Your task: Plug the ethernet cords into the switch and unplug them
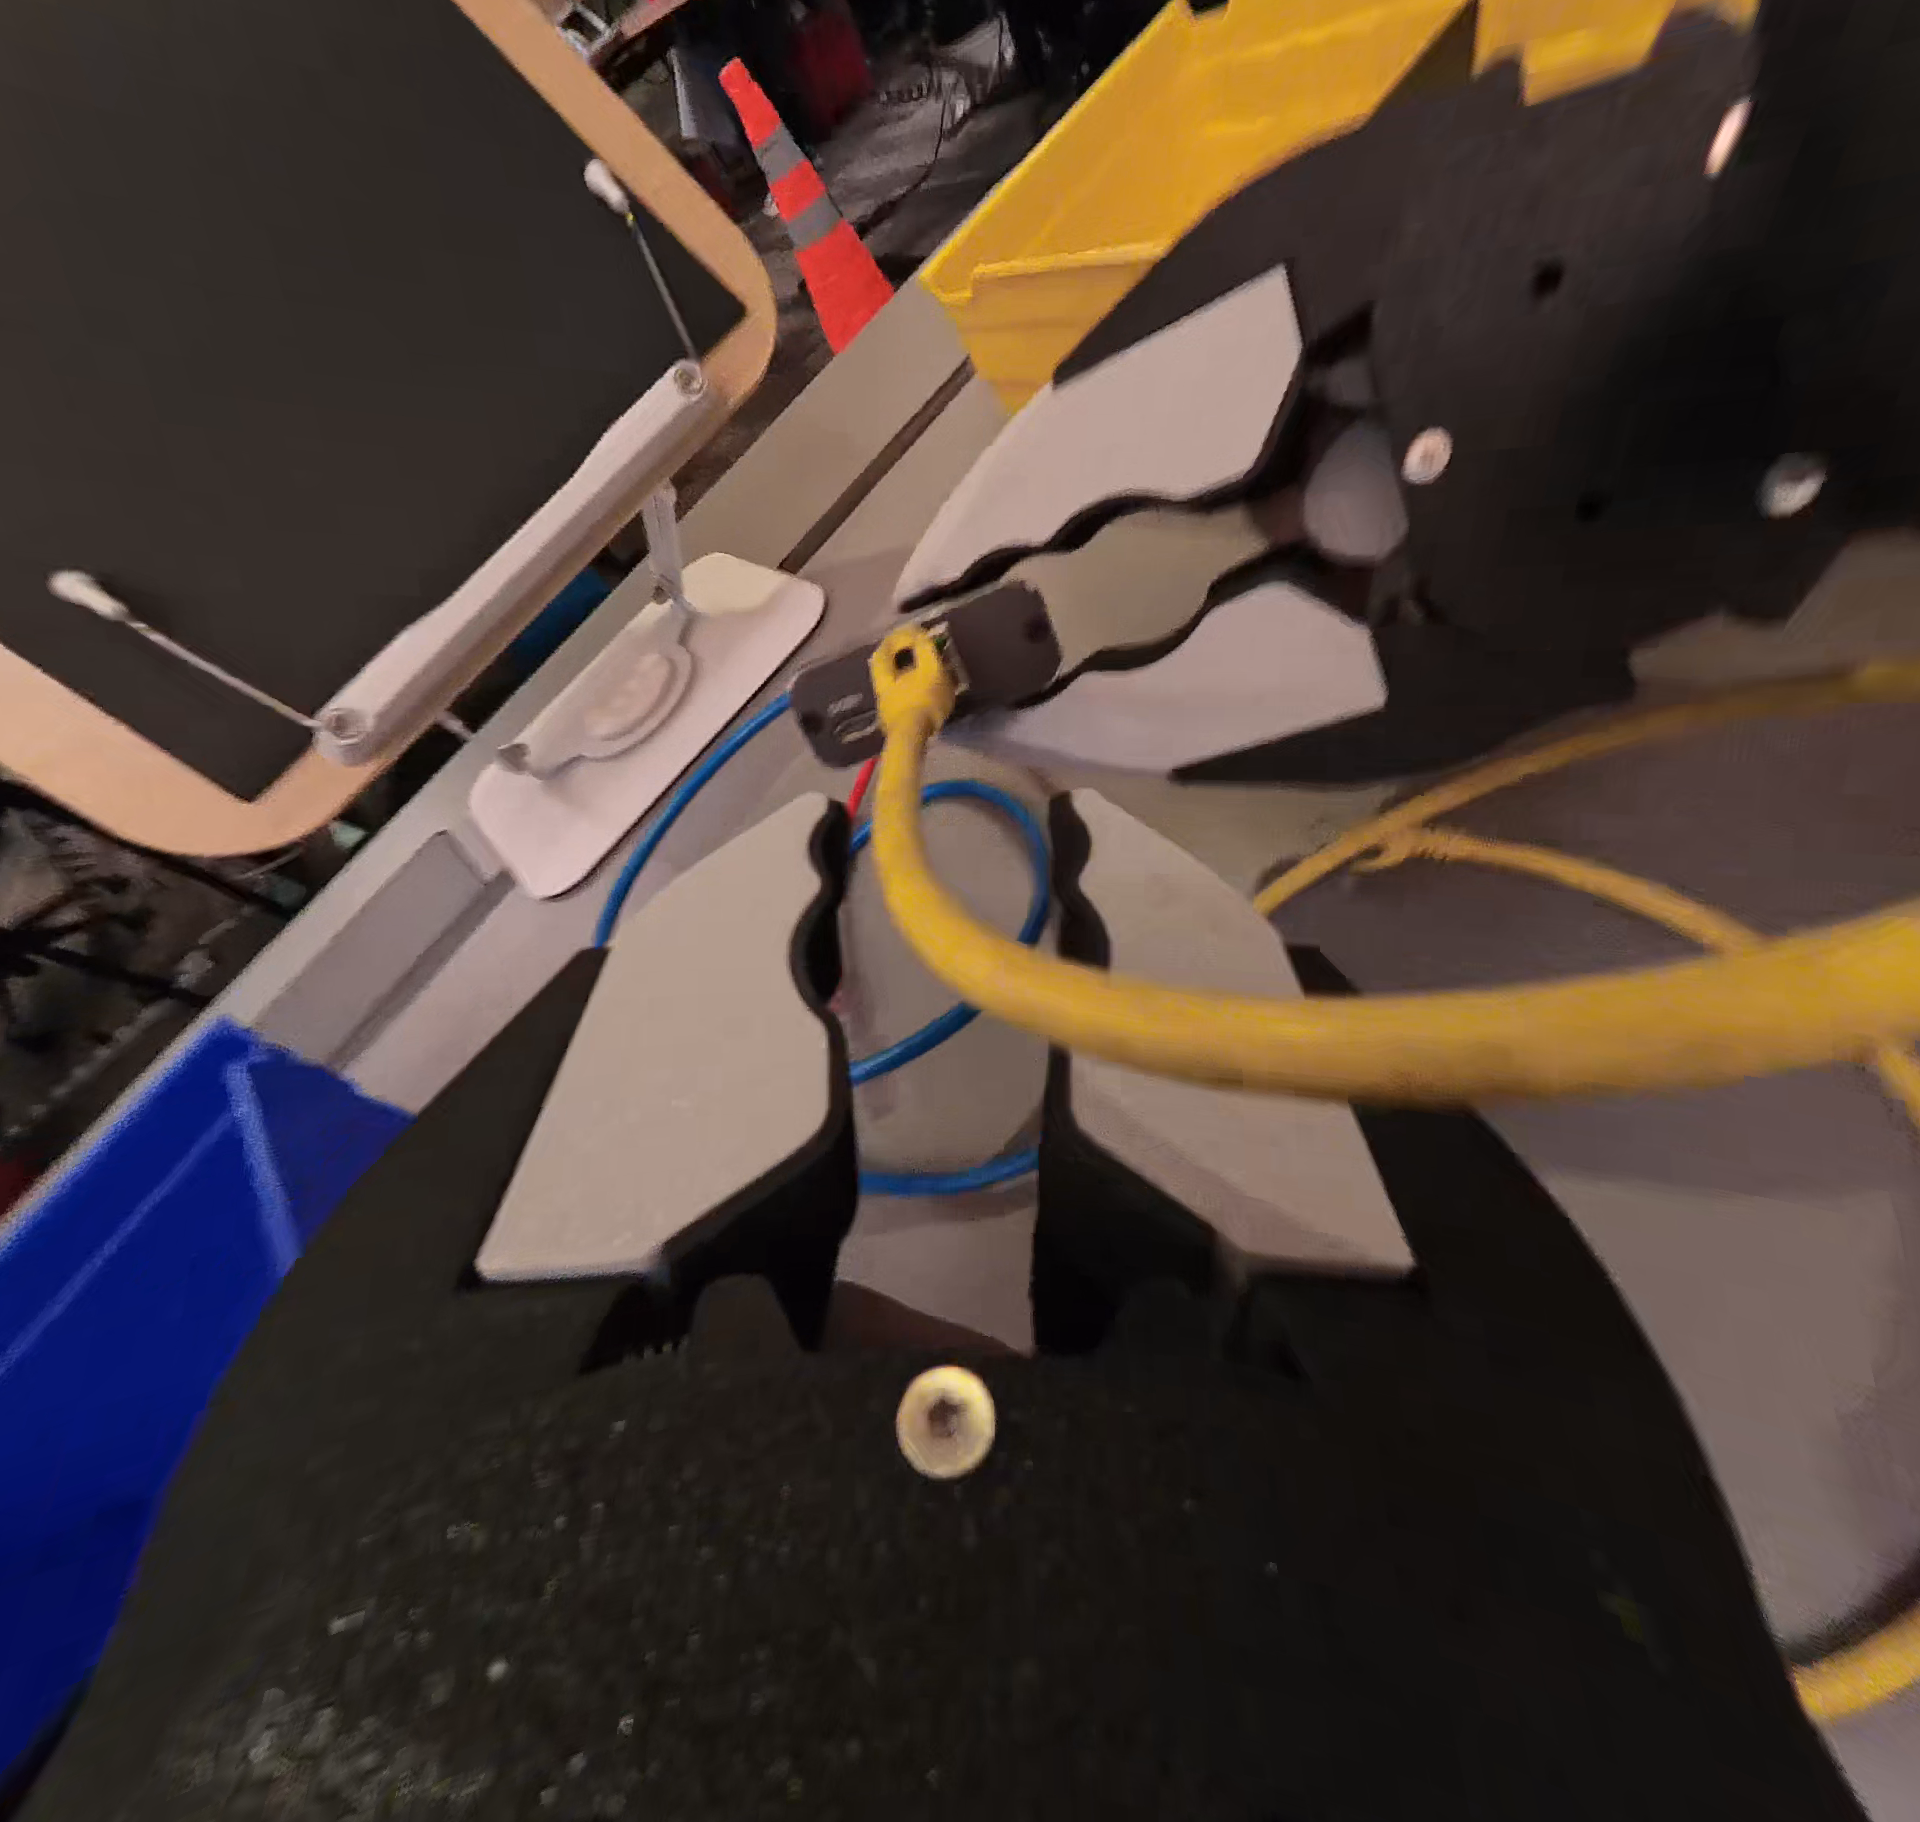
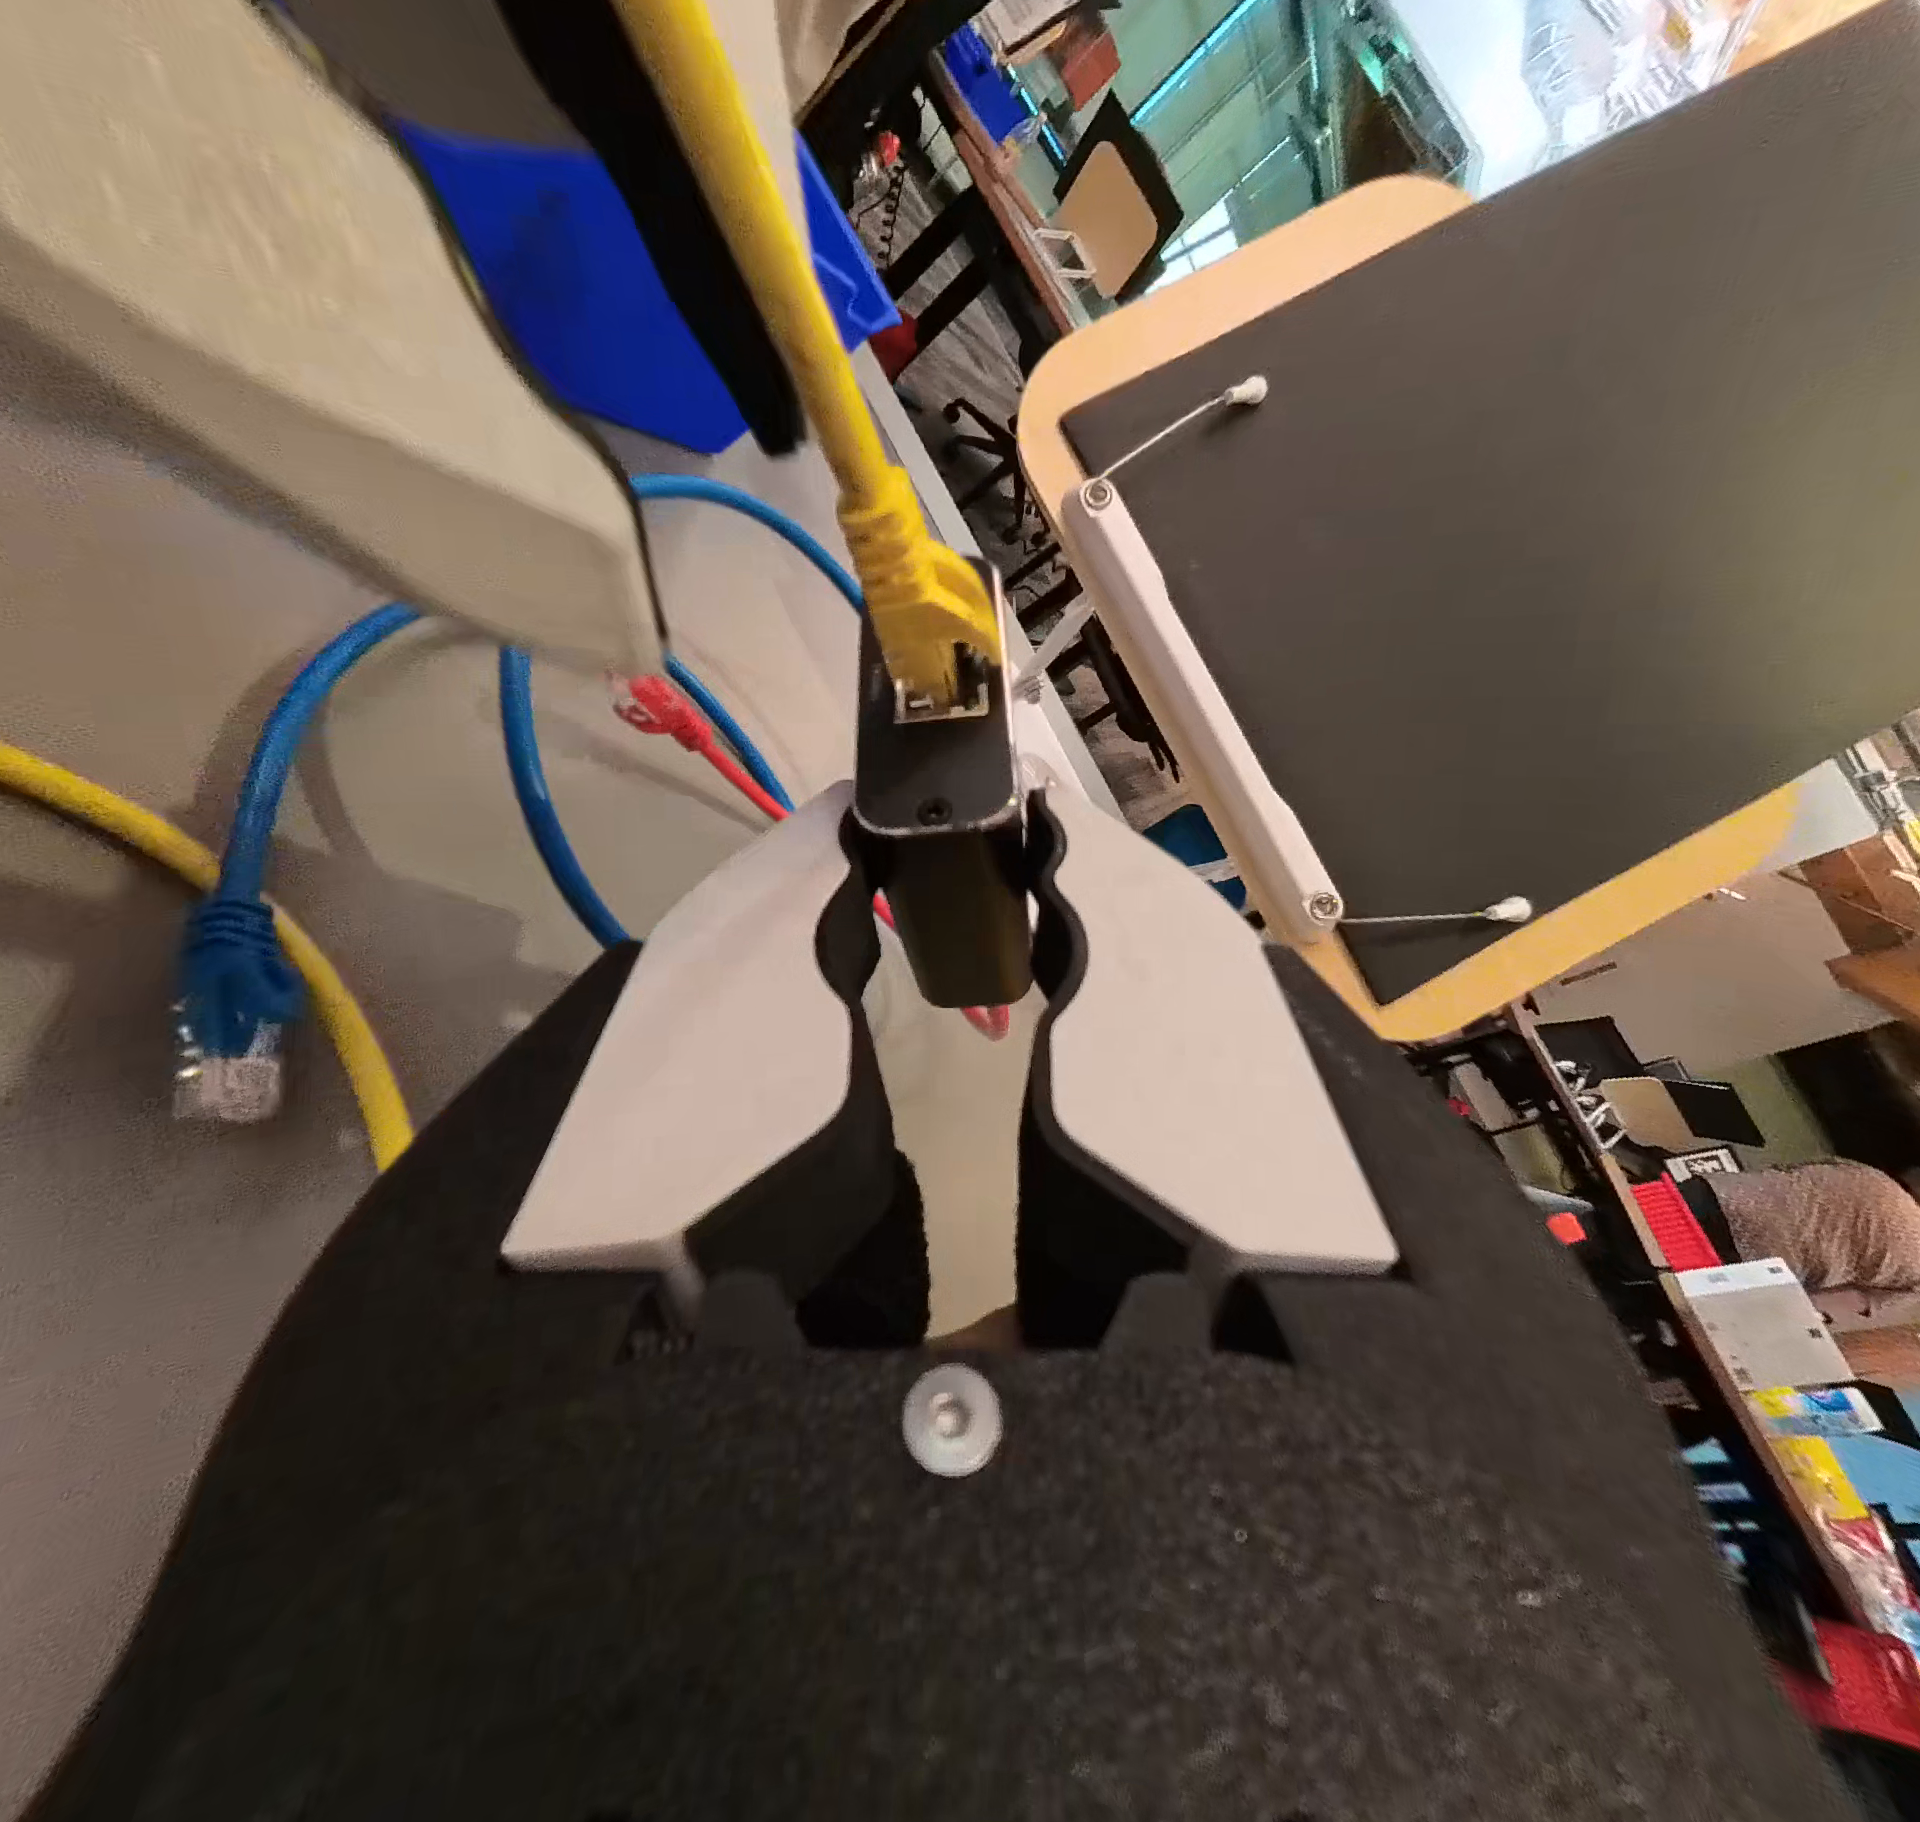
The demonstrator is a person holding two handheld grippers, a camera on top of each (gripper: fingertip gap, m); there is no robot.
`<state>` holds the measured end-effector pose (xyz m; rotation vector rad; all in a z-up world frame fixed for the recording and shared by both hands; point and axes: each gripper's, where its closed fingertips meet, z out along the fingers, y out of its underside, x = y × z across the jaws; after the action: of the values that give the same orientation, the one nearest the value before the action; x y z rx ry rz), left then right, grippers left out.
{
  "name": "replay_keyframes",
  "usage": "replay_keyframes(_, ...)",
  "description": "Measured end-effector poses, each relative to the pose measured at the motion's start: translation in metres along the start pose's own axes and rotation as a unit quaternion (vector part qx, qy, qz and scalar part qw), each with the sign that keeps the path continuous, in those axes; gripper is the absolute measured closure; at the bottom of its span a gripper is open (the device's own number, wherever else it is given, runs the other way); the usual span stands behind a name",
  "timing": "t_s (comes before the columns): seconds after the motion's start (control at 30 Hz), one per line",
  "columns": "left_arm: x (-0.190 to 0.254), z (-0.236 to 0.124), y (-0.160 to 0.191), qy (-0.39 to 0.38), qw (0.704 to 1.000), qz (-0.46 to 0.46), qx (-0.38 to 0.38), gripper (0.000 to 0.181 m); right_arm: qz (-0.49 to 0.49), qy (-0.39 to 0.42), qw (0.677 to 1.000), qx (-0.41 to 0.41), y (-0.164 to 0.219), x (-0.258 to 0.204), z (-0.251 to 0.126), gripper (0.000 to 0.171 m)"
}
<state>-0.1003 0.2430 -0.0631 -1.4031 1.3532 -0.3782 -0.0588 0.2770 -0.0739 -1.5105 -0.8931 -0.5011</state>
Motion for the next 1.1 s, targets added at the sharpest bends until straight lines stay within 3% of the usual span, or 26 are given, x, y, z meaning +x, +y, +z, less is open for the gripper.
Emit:
replay_keyframes(0.07,0.007,0.003,-0.008,-0.004,0.999,-0.015,0.037,0.141,0.006,-0.007,1.000,0.009,-0.003,-0.006,-0.004,0.145)
replay_keyframes(0.17,0.010,0.003,-0.011,-0.017,0.994,0.074,0.072,0.146,-0.036,-0.035,0.998,0.024,-0.001,-0.025,-0.010,0.145)
replay_keyframes(0.23,0.021,0.002,-0.004,0.023,0.986,0.155,0.054,0.152,-0.055,-0.046,0.997,0.026,0.000,-0.032,-0.014,0.145)
replay_keyframes(0.27,0.026,0.000,0.001,0.045,0.978,0.201,0.043,0.161,-0.059,-0.057,0.996,0.033,-0.001,-0.035,-0.017,0.145)
replay_keyframes(0.37,0.027,-0.003,0.007,0.053,0.944,0.323,0.029,0.162,-0.076,-0.072,0.993,0.047,-0.004,-0.038,-0.023,0.145)
replay_keyframes(0.5,0.022,0.001,0.010,0.050,0.905,0.422,0.001,0.159,-0.103,-0.055,0.992,0.042,-0.002,-0.034,-0.022,0.145)
replay_keyframes(0.8,0.027,0.012,0.026,0.073,0.886,0.457,-0.020,0.167,-0.139,-0.066,0.988,0.030,0.010,-0.046,-0.020,0.146)
replay_keyframes(1.0,0.030,0.016,0.030,0.094,0.901,0.422,-0.032,0.168,-0.115,-0.062,0.991,0.016,0.014,-0.050,-0.015,0.140)
replay_keyframes(1.1,0.033,0.015,0.022,0.084,0.900,0.428,-0.018,0.168,-0.077,-0.059,0.994,0.055,-0.002,-0.048,-0.017,0.133)
